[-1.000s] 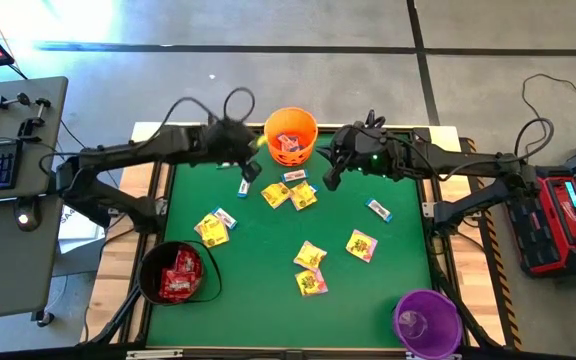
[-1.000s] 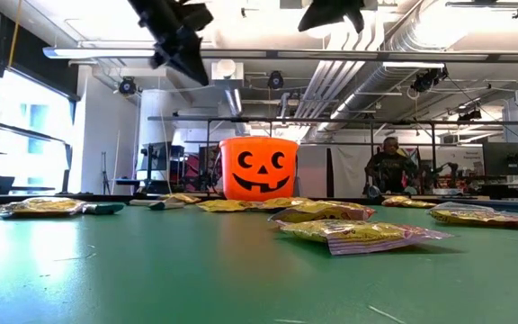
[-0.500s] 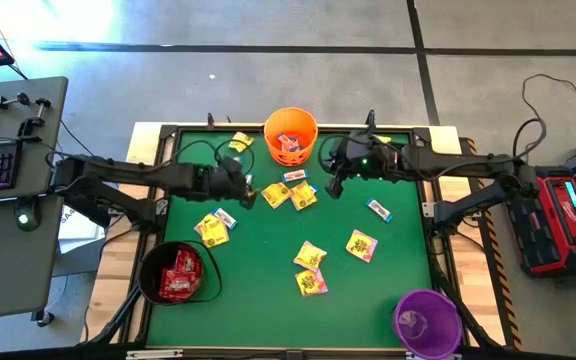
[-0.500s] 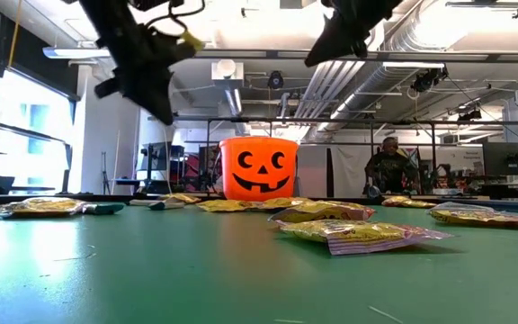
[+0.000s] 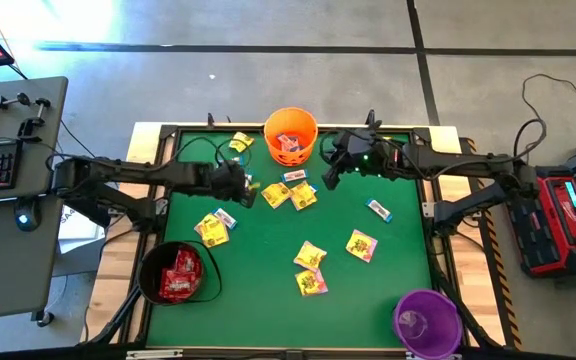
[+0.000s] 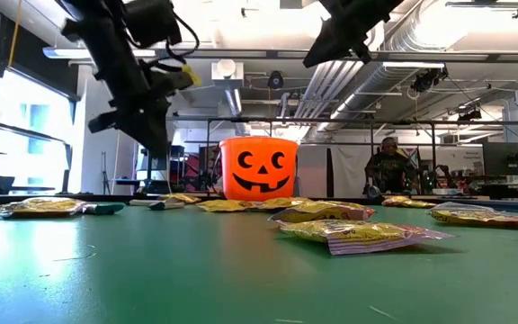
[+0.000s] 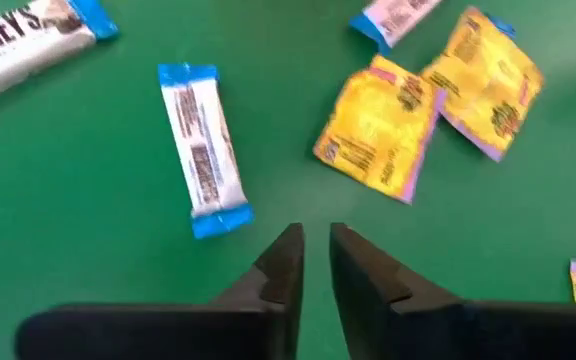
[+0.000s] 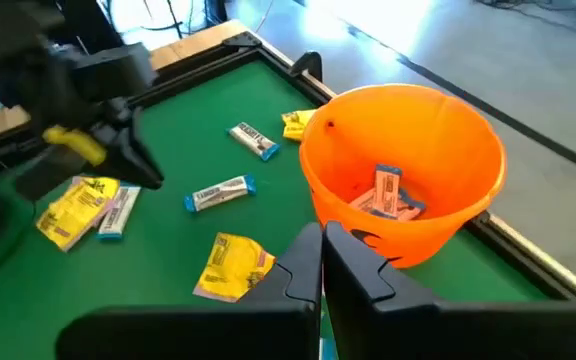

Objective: Sort candy by brand, put in halloween buckets
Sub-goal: Put the white chocolate into the orange bucket

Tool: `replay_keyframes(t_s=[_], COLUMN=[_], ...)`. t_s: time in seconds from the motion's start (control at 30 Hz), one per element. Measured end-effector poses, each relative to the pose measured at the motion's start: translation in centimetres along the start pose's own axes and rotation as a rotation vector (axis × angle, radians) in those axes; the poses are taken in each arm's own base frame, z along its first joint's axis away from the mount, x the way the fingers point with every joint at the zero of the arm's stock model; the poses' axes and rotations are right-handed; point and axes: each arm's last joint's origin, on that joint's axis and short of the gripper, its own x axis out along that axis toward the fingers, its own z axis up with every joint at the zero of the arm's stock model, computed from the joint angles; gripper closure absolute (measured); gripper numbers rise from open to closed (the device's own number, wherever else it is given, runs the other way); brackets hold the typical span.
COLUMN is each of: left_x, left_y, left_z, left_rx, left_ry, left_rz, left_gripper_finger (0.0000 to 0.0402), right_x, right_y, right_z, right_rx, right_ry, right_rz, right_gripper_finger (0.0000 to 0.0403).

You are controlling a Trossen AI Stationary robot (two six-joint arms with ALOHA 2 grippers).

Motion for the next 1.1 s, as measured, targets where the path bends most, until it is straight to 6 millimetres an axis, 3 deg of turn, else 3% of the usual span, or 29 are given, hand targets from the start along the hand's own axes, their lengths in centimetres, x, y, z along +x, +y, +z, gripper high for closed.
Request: replay_keyframes(t_s=[0.2, 0.4, 0.77, 1.1], left_x=[1.8, 3.9, 7.5, 7.9], left_y=[1.6, 1.3, -0.2, 0.6], left_z=[1.7, 3.1, 4.2, 4.9], left_rx=[-0.030, 0.006, 0.111, 0.065], left_ry=[0.051, 0.080, 0.187, 0.180], left_rz=[0.036, 0.069, 0.233, 0.259], left_gripper_finger=[0.0298, 0.0266, 0.0263, 0.0294], right_x=[0.4, 0.8, 1.1, 1.1], right_y=[-1.3, -2.8, -4.4, -4.6], right_z=[0.3, 0.6, 1.0, 1.0], right_rx=[-0.103, -0.102, -0.111, -0.111], right_ry=[0.017, 0.030, 0.027, 0.027], right_rz=[0.041, 0.079, 0.034, 0.030], right_gripper_finger=[0.0403, 0.0403, 0.0403, 0.0403])
